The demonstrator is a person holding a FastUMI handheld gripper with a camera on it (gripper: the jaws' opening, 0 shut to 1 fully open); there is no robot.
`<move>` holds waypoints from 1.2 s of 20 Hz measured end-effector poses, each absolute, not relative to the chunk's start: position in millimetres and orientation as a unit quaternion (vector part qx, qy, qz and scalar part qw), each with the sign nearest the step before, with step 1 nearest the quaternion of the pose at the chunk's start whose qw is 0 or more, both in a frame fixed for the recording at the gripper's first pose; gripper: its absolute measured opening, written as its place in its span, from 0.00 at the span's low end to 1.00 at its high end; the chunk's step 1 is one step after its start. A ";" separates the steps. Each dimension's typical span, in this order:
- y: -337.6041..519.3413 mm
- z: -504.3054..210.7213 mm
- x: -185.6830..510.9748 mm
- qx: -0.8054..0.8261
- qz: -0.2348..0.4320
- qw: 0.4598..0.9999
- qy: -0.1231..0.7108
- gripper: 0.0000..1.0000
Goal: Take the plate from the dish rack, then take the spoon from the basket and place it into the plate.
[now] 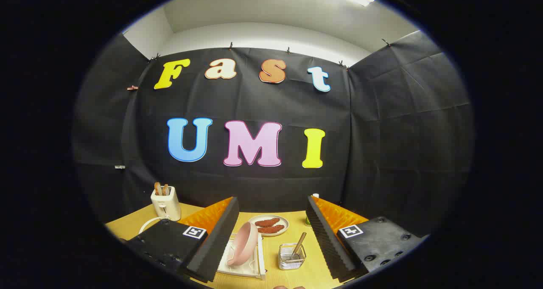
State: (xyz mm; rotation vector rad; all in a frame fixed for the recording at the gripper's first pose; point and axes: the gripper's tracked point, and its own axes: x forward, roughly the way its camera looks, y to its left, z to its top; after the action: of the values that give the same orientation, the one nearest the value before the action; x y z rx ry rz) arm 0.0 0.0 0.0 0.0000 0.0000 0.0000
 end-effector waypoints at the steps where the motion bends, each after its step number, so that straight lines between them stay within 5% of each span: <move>1: -1.3 1.4 -0.4 0.000 -0.001 1.000 -0.001 0.97; 24: 8.2 3.1 22.1 -0.019 -0.009 1.000 0.013 0.97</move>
State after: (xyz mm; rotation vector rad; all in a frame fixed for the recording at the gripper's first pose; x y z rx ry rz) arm 22.1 8.2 3.1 -0.0388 0.0257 -0.0185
